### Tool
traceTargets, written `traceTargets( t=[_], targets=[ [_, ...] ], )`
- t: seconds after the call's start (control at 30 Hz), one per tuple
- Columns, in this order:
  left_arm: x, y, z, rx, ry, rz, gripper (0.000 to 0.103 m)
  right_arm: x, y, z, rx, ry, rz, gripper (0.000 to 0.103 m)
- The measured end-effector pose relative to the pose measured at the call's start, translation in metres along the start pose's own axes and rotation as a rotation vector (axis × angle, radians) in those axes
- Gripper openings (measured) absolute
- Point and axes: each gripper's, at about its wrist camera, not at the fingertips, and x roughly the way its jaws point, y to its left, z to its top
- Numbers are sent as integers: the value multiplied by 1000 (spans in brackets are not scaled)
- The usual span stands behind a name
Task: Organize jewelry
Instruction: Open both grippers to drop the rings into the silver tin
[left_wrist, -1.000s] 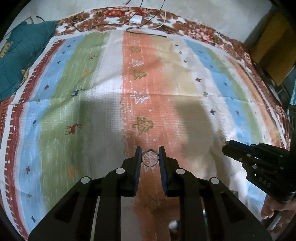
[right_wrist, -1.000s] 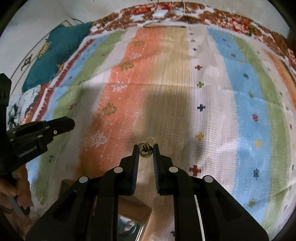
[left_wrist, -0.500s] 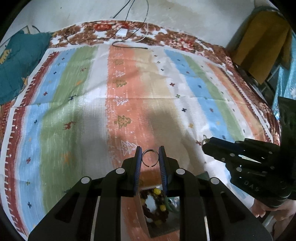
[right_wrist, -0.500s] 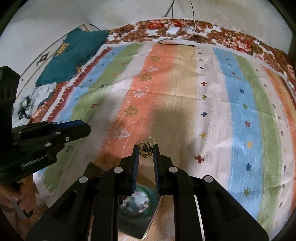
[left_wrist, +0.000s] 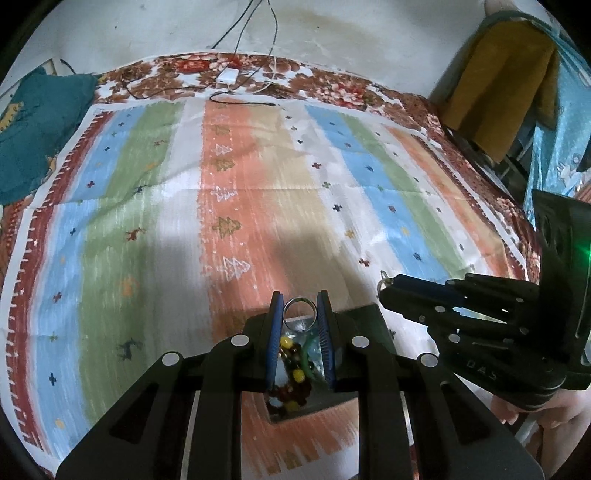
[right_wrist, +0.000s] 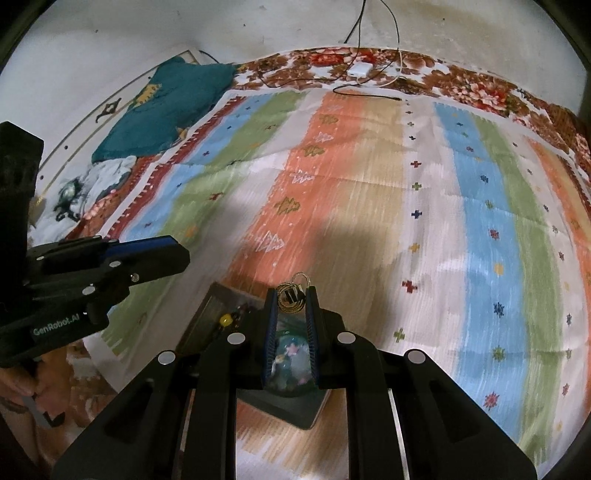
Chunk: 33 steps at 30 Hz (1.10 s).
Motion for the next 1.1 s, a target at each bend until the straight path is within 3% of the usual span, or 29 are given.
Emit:
traceTargets(
  t=[0.27, 0.4, 0.43, 0.47, 0.5, 0.63, 1.1],
  targets=[
    [-1, -6, -14, -3, 20, -17, 19, -1, 9, -18, 11, 26, 30, 16],
    [-2, -5, -22, -14, 26, -1, 34, -5, 7, -25, 33, 24, 34, 18],
    [-3, -4, -23, -18, 25, 1, 39, -6, 7, -26, 36, 19, 28, 25],
    [-4, -4, -24, -21, 24, 2, 41, -9, 7, -28, 32, 11, 18, 39],
    [-6, -3, -26, -27, 21, 2, 46, -12, 8, -30, 23, -1, 1, 43],
    [-13, 0, -34, -34, 17, 7, 57, -21, 11, -38, -9, -26, -46, 49],
    [-36, 4, -70, -47, -9, 49, 94, -52, 12, -69, -26, -101, -51, 74]
  ],
)
